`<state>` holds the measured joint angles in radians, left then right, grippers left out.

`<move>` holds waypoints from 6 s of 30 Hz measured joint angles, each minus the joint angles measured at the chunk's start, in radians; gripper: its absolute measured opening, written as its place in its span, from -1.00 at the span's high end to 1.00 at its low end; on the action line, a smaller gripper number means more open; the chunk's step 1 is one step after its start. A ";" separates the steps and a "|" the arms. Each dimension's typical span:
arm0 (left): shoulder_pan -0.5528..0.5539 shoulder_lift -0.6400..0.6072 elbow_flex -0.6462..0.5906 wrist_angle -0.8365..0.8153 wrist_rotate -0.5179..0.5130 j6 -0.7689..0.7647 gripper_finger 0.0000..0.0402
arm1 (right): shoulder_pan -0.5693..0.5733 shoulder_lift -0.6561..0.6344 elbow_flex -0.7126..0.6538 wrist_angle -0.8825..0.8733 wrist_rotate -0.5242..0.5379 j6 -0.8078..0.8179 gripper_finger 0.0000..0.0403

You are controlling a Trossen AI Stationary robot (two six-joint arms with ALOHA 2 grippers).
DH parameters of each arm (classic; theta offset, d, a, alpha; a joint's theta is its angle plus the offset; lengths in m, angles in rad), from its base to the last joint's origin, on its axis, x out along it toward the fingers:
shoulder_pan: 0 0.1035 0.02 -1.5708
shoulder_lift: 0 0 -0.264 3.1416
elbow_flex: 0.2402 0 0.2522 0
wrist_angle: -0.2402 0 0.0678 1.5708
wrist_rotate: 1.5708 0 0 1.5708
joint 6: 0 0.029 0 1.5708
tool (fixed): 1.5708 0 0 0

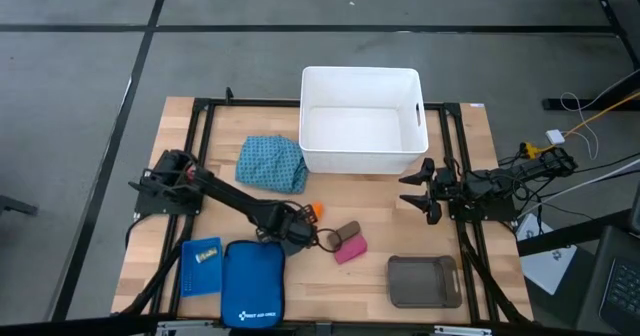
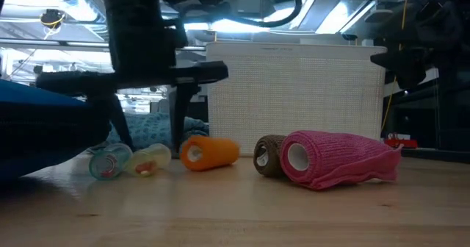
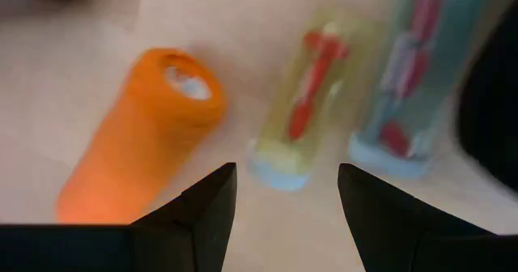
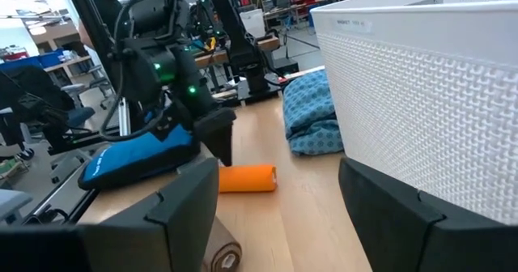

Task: Pick & place medical supplies in basket/bin
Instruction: Put the yellow pill bottle into the blue bin, then put the green pill bottle into the blue bin

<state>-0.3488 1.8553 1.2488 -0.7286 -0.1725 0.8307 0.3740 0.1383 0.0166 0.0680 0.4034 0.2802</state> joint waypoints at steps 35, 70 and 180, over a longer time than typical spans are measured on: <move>0.004 0.070 0.002 0.026 0.030 0.007 0.33 | 0.000 0.000 0.000 -0.005 -0.002 0.000 -0.27; -0.003 -0.420 -0.001 -0.509 -0.039 -0.687 0.55 | 0.000 0.004 0.000 -0.004 -0.003 0.006 -0.27; -0.022 -0.278 0.000 -0.120 -0.089 -0.848 -0.04 | 0.001 0.168 0.000 -0.012 -0.090 0.083 -0.27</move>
<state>-0.3703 1.5768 1.2484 -0.8490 -0.2611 -0.0174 0.3748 0.3060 0.0166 0.0555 0.3138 0.3633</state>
